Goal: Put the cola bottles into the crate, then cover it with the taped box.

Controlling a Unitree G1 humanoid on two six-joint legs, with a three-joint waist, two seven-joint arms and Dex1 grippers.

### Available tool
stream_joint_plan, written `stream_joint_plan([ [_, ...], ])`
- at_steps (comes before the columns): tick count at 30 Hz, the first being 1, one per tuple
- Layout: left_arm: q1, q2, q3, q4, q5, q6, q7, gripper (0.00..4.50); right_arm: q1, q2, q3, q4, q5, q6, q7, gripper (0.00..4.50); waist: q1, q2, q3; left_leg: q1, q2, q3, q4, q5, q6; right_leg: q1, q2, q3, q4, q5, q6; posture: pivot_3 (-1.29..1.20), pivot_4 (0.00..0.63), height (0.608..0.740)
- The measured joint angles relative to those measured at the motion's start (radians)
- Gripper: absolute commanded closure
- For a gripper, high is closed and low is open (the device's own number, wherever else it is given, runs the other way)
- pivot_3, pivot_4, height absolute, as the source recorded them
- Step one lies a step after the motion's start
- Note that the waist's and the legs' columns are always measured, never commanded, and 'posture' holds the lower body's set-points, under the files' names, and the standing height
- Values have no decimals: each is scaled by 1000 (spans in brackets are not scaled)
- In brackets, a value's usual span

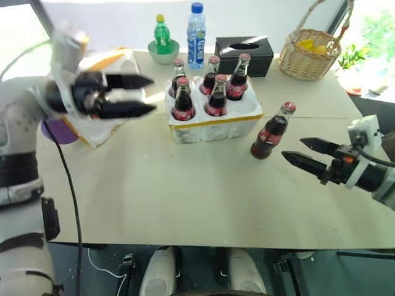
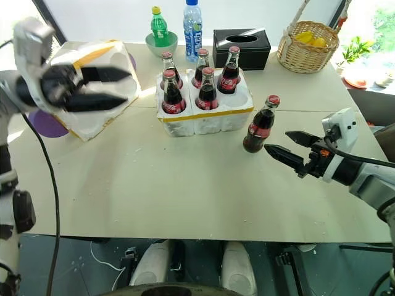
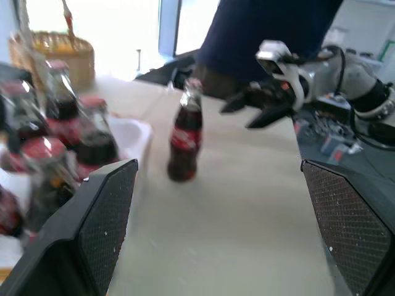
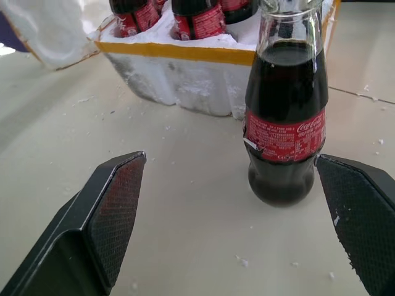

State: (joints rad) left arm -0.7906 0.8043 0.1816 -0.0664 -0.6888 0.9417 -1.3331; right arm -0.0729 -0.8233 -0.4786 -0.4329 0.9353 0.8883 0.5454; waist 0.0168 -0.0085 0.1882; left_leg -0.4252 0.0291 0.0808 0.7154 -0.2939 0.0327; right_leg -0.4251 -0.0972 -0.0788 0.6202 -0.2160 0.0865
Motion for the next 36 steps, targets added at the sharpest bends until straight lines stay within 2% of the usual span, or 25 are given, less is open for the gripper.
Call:
stream_joint_plan([
  [7, 103, -45, -66, -152, 15, -55, 131, 68, -105, 185, 161, 133, -181, -103, -135, 0, -4, 1, 0, 0, -1, 1, 0, 3, -5, -4, 0, 1, 6, 1, 2, 0, 150, 740],
  [15, 103, -52, -83, -155, 8, -78, 195, 68, -270, 276, 269, 307, -288, -191, -110, 0, -6, 1, 0, 0, -1, 2, -1, 0, -1, -5, 1, 2, 8, 0, 2, 0, 150, 740],
  [18, 102, -46, -83, -154, 9, -95, 204, 0, -323, 309, 313, 386, -334, -222, -97, 806, -6, 1, 0, 0, -1, 2, -1, 1, -1, -5, 1, 2, 8, 0, 1, 0, 150, 740],
  [20, 102, -41, -83, -151, 8, -98, 215, 0, -333, 305, 312, 402, -354, -236, -88, 1649, -4, 1, 1, 0, -1, 2, -1, 1, -2, -5, 1, 2, 8, 0, 2, 0, 150, 740],
  [26, 106, -18, -66, -149, 1, -103, 245, 0, -364, 239, 295, 369, -308, -149, -29, 1668, -6, 4, 2, -1, -1, 3, -1, 3, -4, -7, 1, 3, 8, 0, 2, 0, 150, 740],
  [31, 115, -19, -48, -146, 1, -114, 268, 0, -635, 204, 286, 367, -253, -102, 21, 1668, -20, 6, 4, -1, 0, 6, -2, 1, -2, -11, 4, 9, 10, 0, 1, 0, 150, 740],
  [34, 116, -20, -48, -142, 1, -126, 273, 0, -751, 240, 309, 410, -278, -143, 23, 1668, -25, 6, 4, -1, 0, 6, -3, 3, -5, -11, 5, 9, 10, 0, 1, 0, 150, 740],
  [36, 116, -23, -48, -134, 2, -132, 277, 0, -811, 298, 367, 516, -356, -200, 10, 1668, -30, 5, 3, -1, 0, 8, -3, 3, -5, -11, 5, 10, 10, 0, 1, 0, 150, 740],
])
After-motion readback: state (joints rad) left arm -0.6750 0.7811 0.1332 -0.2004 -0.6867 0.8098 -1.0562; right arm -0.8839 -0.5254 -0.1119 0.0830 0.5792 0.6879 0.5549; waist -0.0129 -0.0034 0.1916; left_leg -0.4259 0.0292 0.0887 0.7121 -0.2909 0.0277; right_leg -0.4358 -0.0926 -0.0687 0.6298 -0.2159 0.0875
